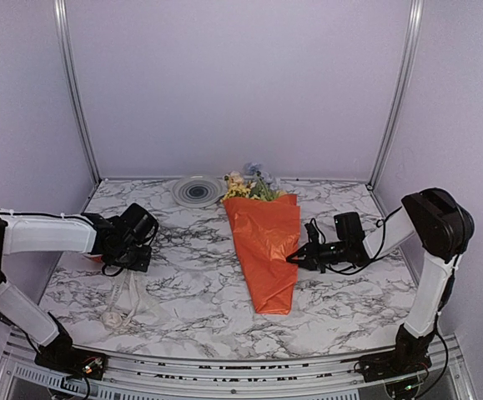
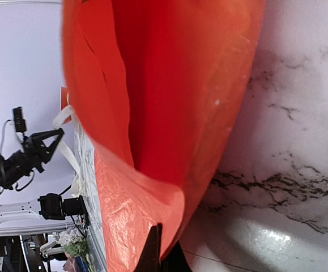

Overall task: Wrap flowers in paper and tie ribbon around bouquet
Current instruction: Pick up the ribbon from the corner of the board, then place the ribbon at the center of the board.

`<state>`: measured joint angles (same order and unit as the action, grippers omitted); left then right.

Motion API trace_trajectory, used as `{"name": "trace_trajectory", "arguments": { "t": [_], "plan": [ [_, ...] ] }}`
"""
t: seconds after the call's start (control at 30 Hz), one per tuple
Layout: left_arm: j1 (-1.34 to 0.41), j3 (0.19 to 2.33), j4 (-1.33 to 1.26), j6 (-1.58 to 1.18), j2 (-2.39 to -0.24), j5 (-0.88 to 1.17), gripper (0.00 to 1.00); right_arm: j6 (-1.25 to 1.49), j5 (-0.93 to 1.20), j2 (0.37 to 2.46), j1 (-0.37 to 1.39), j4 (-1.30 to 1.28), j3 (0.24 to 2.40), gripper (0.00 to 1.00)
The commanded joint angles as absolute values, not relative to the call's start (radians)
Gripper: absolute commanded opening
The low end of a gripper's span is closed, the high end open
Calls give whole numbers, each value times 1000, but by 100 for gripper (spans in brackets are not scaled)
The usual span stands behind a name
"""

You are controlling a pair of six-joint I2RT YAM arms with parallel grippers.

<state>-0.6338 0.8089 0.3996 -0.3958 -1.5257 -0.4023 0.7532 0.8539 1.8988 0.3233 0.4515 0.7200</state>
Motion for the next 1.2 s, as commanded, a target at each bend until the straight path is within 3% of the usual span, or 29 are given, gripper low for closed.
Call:
{"name": "trace_trajectory", "arguments": {
  "t": [0.0, 0.13, 0.23, 0.33, 0.5, 0.67, 0.77, 0.9, 1.17],
  "plan": [
    [-632, 985, 394, -286, -1304, -476, 0, 732, 851, 1871, 329, 426, 747, 0],
    [-645, 1128, 301, -139, -1134, -589, 0, 726, 846, 1871, 329, 411, 753, 0],
    [-700, 1183, 200, -34, -1061, -549, 0, 727, 843, 1873, 329, 407, 755, 0],
    [-753, 1208, 169, 6, -1058, -315, 0, 731, 840, 1874, 330, 406, 756, 0],
    [-830, 1198, 171, 66, -1169, 360, 0, 720, 834, 1873, 330, 383, 770, 0],
    [-950, 1186, 159, 164, -1197, 567, 0, 701, 824, 1870, 329, 345, 782, 0],
    [-956, 1168, 197, 212, -1188, 550, 0, 702, 824, 1873, 330, 346, 785, 0],
    [-954, 1101, 262, 237, -1196, 354, 0, 704, 823, 1875, 330, 348, 786, 0],
    [-953, 1099, 467, 232, -1519, 176, 0, 706, 833, 1830, 330, 302, 828, 0]
  ]
}}
